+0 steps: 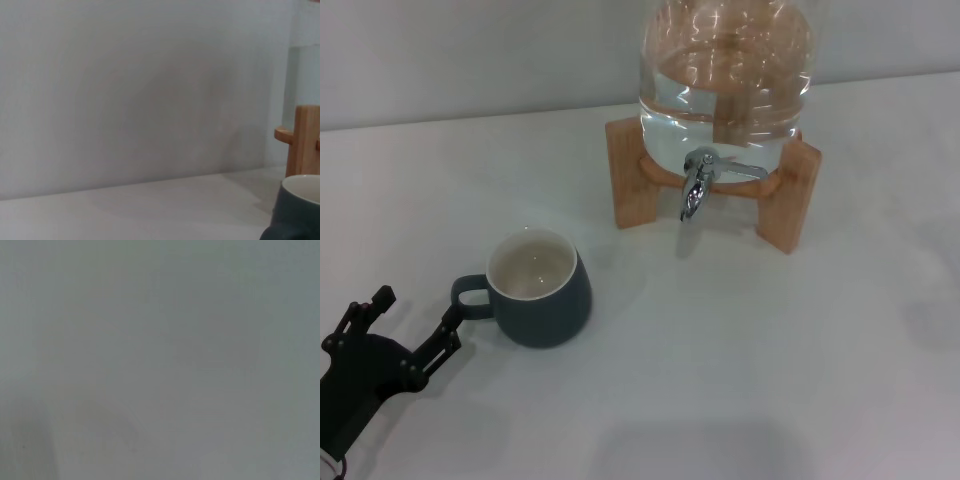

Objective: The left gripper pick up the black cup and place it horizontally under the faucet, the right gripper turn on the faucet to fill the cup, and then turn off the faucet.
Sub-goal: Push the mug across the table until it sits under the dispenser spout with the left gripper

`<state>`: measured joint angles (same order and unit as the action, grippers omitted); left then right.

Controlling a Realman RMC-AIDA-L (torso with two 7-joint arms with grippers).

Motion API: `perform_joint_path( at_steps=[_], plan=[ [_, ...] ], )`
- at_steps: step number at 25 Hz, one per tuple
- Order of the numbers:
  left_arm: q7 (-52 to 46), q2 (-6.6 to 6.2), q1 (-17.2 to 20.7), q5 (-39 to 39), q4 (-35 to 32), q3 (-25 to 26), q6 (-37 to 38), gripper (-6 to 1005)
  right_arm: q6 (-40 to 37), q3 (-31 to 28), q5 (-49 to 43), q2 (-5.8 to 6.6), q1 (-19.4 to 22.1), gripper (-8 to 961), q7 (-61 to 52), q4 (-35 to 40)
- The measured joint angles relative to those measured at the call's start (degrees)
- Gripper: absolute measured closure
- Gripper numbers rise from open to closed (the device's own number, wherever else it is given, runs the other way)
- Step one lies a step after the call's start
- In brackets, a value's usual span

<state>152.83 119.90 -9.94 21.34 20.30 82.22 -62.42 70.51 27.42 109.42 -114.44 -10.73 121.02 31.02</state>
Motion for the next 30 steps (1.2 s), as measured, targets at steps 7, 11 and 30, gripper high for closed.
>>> perform_joint_path(
  at_steps=[7,11,30],
  plan=[
    [-2.1,-0.1,-0.96,-0.08,0.26,-0.18,2.51,105,0.2,0.0,0.0,-0.07,0.2,103,-0.01,0.0],
    [-3.04,-0.18,-1.78,0.17,0.48,-0.39,3.7,104,0.27,0.0,0.0,-0.09,0.28,102,-0.06,0.0],
    [-1.32,-0.37,-3.23,0.69,4.55,-3.43,9.73,104,0.06,0.0,0.0,0.18,0.03,102,0.0,0.01]
  ],
)
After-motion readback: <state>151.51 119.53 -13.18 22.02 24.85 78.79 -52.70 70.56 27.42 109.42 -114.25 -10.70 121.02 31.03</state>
